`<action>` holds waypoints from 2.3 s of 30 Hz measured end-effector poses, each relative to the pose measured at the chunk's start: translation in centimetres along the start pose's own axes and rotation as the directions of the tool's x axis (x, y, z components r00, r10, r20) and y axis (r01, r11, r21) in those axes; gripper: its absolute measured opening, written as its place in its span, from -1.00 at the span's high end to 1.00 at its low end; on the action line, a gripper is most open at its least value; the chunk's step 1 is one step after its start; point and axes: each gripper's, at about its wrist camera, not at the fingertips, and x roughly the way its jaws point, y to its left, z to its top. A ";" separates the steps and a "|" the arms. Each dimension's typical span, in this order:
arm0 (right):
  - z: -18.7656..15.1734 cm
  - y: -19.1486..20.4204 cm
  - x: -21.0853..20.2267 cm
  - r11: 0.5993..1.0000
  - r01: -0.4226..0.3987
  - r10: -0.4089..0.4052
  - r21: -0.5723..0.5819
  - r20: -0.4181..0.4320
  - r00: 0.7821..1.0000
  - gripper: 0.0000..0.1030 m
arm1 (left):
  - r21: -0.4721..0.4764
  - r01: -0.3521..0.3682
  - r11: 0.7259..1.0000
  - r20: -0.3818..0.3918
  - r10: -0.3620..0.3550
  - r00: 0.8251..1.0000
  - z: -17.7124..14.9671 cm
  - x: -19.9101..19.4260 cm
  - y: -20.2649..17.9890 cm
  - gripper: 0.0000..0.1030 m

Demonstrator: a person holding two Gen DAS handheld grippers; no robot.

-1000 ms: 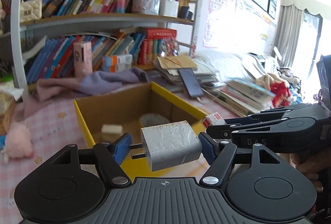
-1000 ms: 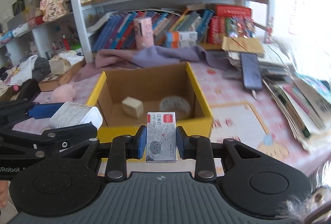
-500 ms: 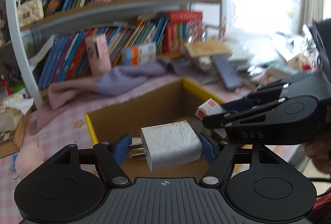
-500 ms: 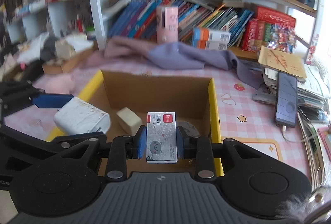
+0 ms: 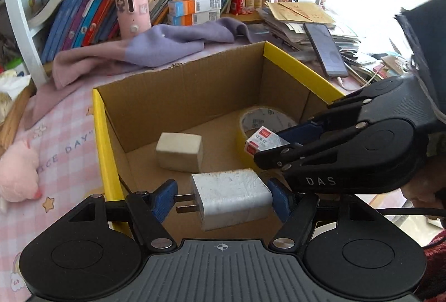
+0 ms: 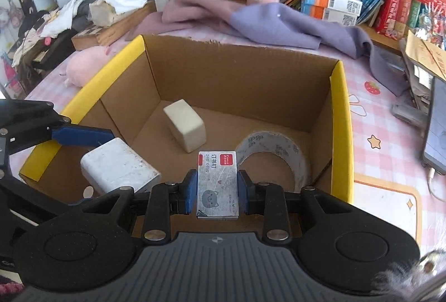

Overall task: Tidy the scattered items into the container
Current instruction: 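Open both tools to drop the charger plug and card box into the box, then lift both open tools out of the box and back away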

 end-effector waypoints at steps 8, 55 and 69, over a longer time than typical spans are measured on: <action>0.2 -1.1 -0.8 0.997 -0.033 0.028 0.067 0.066 0.997 0.12 | -0.036 -0.017 0.999 0.031 0.018 0.999 0.1 -0.2 0.2 -0.53; -9.2 17.2 -14.8 0.957 0.211 -0.272 0.200 0.363 0.891 -0.56 | -0.272 -0.090 0.958 0.323 0.179 0.929 -14.7 -19.7 5.8 -0.66; -16.0 27.0 -16.1 0.929 0.268 -0.335 0.256 0.270 0.903 -0.64 | -0.253 -0.098 0.963 0.249 0.163 0.955 -22.8 -24.2 8.1 -0.76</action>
